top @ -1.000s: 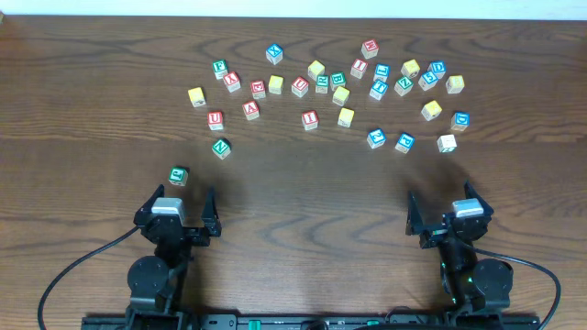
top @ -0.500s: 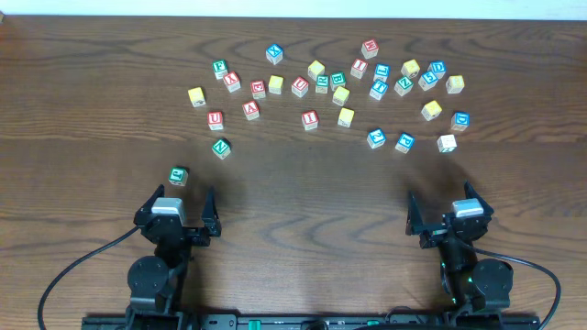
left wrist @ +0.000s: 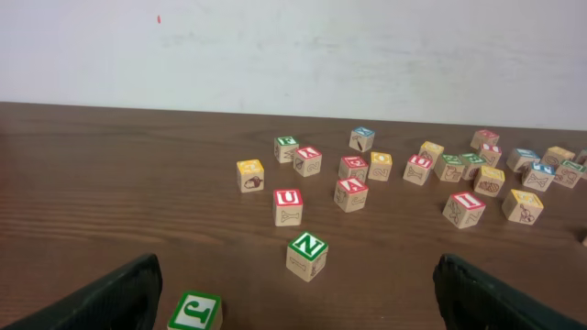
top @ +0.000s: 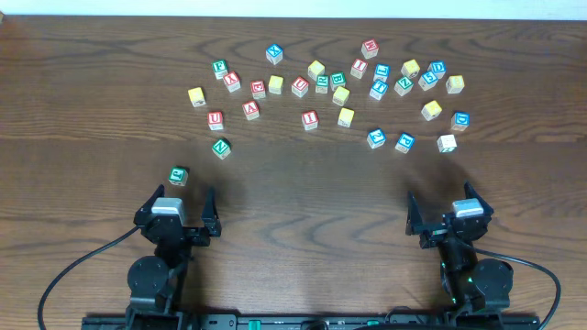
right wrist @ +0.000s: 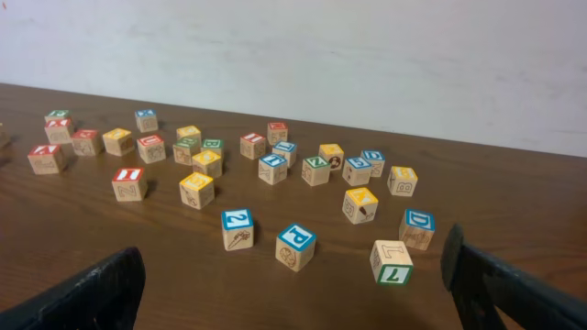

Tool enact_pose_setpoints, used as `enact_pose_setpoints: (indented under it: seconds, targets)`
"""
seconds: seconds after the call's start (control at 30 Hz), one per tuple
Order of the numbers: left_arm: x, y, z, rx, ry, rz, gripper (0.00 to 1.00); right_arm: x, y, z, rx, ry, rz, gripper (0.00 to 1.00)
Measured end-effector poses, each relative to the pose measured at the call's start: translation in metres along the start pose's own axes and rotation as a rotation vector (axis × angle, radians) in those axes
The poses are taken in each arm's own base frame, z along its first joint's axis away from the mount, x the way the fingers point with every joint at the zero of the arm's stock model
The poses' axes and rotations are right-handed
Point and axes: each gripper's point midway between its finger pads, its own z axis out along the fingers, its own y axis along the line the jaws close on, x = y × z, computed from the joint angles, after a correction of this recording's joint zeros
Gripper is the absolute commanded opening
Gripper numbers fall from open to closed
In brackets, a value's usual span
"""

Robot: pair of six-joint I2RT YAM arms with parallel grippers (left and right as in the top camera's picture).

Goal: Spell out AI2

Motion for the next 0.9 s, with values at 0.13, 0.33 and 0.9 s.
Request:
enact_pose_setpoints:
  seconds: [0.13, 0.33, 0.9]
  targets:
    - [0.000, 0.000, 0.000, 0.000, 0.000, 0.000, 0.93, 0.000, 0.000, 0.000, 0.000, 0.000, 0.000, 0.99]
    - [0.000, 0.000, 0.000, 0.000, 0.000, 0.000, 0.93, 0.000, 0.000, 0.000, 0.000, 0.000, 0.000, 0.99]
    - [-0.020, -0.010, 0.003, 0.038, 0.092, -0.083, 0.93, 0.000, 0.000, 0.000, 0.002, 0.001, 0.000, 0.99]
